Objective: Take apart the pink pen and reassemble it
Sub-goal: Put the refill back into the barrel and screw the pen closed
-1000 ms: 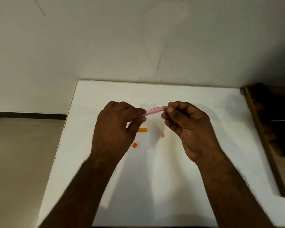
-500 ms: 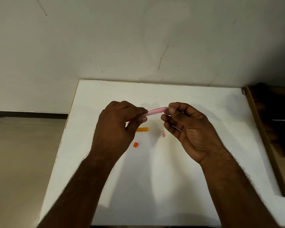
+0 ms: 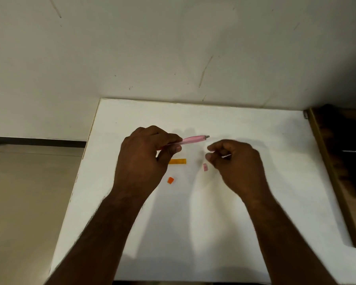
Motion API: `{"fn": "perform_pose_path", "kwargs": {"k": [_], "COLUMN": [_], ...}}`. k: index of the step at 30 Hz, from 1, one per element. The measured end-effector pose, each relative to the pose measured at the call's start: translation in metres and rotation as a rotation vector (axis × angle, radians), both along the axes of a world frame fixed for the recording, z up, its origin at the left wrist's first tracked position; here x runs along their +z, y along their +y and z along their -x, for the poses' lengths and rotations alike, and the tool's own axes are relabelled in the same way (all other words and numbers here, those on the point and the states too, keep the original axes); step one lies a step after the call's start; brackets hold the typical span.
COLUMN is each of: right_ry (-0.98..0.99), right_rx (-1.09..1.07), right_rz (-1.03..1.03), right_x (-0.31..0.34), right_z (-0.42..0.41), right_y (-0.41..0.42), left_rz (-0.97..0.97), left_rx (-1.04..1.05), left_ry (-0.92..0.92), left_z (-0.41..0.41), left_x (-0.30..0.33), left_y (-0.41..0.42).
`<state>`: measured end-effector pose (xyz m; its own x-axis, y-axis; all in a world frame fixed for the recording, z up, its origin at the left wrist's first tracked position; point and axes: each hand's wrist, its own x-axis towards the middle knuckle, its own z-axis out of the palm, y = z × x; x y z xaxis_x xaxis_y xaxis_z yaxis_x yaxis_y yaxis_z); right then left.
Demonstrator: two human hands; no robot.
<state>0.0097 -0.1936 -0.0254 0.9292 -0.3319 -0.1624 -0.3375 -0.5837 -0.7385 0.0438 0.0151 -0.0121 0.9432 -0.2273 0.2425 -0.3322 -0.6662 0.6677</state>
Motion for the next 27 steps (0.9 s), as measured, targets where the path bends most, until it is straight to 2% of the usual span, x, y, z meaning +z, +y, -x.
{"fn": "perform_pose_path", "kwargs": {"k": [1, 3, 6, 9, 12, 16, 18, 21, 27], "right_ry": [0.049, 0.104, 0.082, 0.074, 0.014, -0.172, -0.203, -0.204, -0.177], "right_rx": [0.060, 0.164, 0.221, 0.194, 0.020, -0.238, -0.288, -0.297, -0.266], "right_rz": [0.142, 0.278, 0.347, 0.318, 0.034, -0.738, -0.963, -1.064, -1.000], "right_x": [-0.002, -0.005, -0.006, -0.005, 0.000, 0.012, 0.018, 0.021, 0.023], "right_z": [0.002, 0.005, 0.005, 0.003, 0.000, -0.003, -0.004, -0.004, -0.002], "right_y": [0.005, 0.013, 0.016, 0.013, 0.008, 0.002, 0.001, 0.002, 0.003], "left_rz": [0.003, 0.000, -0.009, -0.009, -0.003, -0.017, -0.019, -0.026, -0.013], "left_rx": [-0.003, -0.011, -0.011, -0.007, -0.009, 0.002, 0.006, 0.000, 0.013], "left_ry": [0.001, -0.005, 0.001, 0.013, 0.017, 0.016, 0.019, 0.019, 0.035], "left_z": [0.000, 0.001, 0.002, 0.001, 0.000, 0.000, 0.000, 0.000, 0.000], "left_x": [0.000, 0.000, 0.000, -0.001, -0.002, -0.002, -0.003, -0.003, -0.003], "left_y": [-0.001, -0.001, -0.002, -0.001, 0.000, -0.001, -0.001, -0.002, -0.002]}}
